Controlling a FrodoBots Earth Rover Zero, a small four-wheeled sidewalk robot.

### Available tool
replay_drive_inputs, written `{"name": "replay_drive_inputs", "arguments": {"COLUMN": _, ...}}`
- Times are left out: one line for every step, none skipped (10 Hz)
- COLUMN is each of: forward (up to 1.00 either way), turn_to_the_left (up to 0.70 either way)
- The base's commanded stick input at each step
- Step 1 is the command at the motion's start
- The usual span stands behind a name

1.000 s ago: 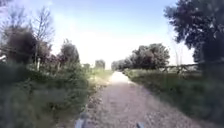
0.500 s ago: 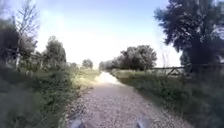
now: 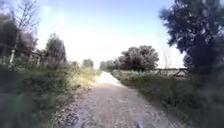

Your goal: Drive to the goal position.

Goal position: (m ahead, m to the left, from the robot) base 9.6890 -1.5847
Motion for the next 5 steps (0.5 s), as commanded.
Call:
{"name": "replay_drive_inputs", "arguments": {"forward": 0.7, "turn_to_the_left": 0.0}}
{"name": "replay_drive_inputs", "arguments": {"forward": 0.7, "turn_to_the_left": 0.0}}
{"name": "replay_drive_inputs", "arguments": {"forward": 0.7, "turn_to_the_left": 0.0}}
{"name": "replay_drive_inputs", "arguments": {"forward": 0.7, "turn_to_the_left": 0.0}}
{"name": "replay_drive_inputs", "arguments": {"forward": 0.7, "turn_to_the_left": 0.0}}
